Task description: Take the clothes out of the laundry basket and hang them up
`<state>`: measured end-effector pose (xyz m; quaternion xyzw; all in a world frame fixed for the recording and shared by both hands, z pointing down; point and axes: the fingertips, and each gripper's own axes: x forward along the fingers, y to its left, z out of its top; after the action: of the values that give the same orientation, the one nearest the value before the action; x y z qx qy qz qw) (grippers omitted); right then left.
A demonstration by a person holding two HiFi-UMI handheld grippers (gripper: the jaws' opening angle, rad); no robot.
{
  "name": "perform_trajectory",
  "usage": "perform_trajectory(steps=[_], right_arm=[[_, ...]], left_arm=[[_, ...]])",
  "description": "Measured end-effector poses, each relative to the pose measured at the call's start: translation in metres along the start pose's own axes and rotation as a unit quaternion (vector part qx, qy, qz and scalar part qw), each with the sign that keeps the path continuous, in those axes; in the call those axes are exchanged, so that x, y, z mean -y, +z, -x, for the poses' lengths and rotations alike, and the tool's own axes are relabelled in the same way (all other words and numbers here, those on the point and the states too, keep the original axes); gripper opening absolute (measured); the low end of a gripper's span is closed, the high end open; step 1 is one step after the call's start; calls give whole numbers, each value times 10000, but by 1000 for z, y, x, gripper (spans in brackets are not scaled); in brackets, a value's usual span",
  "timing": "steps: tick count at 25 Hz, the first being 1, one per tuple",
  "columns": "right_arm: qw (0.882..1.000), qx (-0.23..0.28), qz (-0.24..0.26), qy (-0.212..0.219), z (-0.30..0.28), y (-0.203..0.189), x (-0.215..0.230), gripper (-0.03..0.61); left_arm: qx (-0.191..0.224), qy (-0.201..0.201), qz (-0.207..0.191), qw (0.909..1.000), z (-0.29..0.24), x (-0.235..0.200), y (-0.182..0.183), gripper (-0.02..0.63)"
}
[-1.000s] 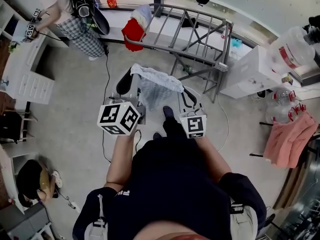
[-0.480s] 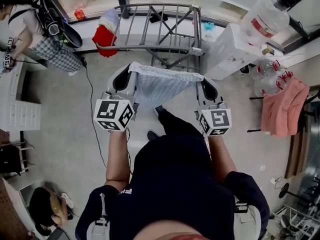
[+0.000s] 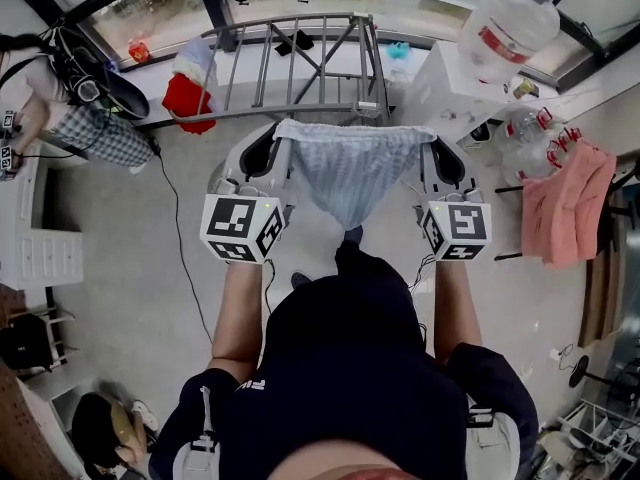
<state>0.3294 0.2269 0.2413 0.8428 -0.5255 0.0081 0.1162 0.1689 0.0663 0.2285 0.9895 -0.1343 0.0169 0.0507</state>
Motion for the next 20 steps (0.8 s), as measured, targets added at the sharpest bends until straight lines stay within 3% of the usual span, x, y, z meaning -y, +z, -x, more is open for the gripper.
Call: perform_trajectory(steps=[8, 13, 20], right_arm=[[9991, -267, -50, 318, -70, -3, 58, 18], [9982, -283, -140, 516, -115, 1, 93, 18], [9936, 5, -801, 792, -178, 41, 137, 20]], left_arm=[[-22, 153, 390, 9991, -83, -8, 3, 43], [8, 449, 262, 9986, -134, -20, 13, 43], [107, 1043, 291, 9941, -196, -45, 54, 43]])
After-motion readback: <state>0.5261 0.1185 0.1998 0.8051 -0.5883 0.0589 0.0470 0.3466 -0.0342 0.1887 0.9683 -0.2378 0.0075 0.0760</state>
